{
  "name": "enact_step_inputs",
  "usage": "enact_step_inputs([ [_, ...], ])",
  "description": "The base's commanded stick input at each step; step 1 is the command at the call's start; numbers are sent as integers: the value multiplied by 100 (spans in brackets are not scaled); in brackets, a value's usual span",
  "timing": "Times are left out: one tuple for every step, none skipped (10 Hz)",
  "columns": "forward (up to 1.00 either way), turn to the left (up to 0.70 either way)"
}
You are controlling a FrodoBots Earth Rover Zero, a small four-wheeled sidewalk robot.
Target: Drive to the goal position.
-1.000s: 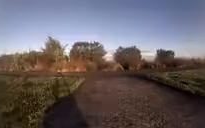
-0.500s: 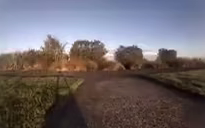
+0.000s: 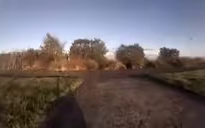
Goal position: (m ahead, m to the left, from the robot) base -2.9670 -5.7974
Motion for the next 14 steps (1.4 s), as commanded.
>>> enact_step_inputs([
  [70,0],
  [70,0],
  [70,0],
  [70,0],
  [70,0],
  [70,0],
  [70,0],
  [70,0],
  [70,0],
  [70,0],
  [70,0],
  [70,0],
  [70,0],
  [70,35],
])
